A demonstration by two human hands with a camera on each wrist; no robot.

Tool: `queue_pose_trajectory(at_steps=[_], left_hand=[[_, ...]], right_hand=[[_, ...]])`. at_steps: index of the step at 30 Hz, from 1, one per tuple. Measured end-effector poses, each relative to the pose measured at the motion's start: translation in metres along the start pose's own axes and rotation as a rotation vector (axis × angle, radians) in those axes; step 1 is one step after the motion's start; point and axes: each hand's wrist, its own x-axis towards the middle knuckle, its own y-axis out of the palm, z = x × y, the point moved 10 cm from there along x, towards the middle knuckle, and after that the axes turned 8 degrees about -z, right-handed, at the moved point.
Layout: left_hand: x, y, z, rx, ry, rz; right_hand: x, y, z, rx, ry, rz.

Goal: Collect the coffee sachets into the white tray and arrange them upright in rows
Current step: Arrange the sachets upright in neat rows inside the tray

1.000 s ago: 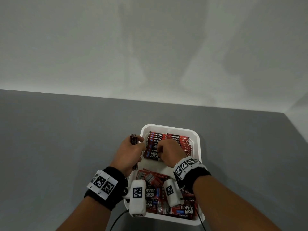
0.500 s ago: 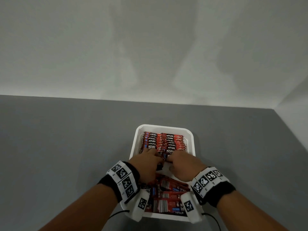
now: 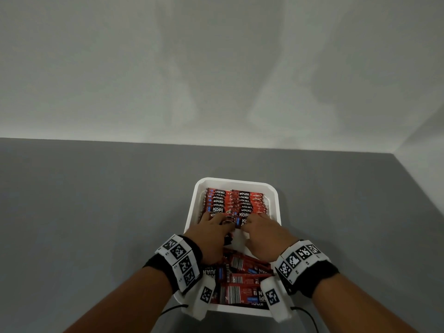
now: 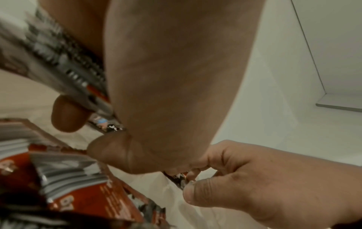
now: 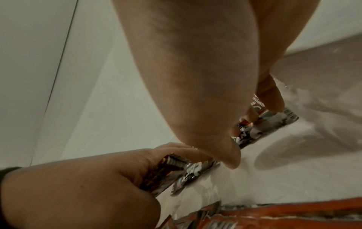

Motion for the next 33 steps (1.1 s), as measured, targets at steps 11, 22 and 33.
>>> queue_pose_trajectory(at_steps=[11,22,33], left_hand=[[0.003,0.001,-0.001,0.010,-0.001,-0.020],[0.000,-0.006,-0.005,-0.008,0.008,-0.025],[-0.020,-0.070,0.027,-1.398,-0.400,-0.365]], right_hand=[[0.000,-0.002,0.001,0.005,0.007,-0.007],[0.000,-0.005,-0.002,0.027,0.019,-0.022],[-0.004,-0.064,-0.012,0.668,0.191,-0.219]])
